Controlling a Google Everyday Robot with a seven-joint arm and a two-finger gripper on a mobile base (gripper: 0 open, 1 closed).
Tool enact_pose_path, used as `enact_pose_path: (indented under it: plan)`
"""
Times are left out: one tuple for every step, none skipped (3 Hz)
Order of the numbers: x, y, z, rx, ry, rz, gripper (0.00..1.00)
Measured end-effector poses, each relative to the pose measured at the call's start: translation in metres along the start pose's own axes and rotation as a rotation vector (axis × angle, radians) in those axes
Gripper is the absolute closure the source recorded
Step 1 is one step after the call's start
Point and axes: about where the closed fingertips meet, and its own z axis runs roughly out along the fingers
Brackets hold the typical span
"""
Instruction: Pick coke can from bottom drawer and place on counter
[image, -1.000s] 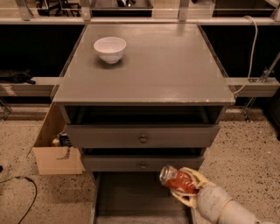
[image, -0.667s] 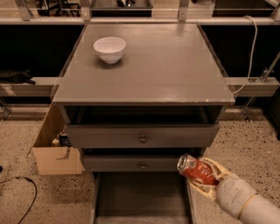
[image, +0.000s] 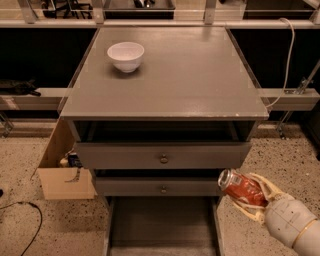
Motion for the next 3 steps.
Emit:
enact_pose_path:
  plan:
    - [-0.006,0.009,0.004,-0.026,-0.015,-0.014,1.0]
    - [-0.025,-0.034,0.005,0.062,-0.038,-0.035,1.0]
    - [-0.07,-0.145,-0.004,0.266,-0.071,-0.083,1.0]
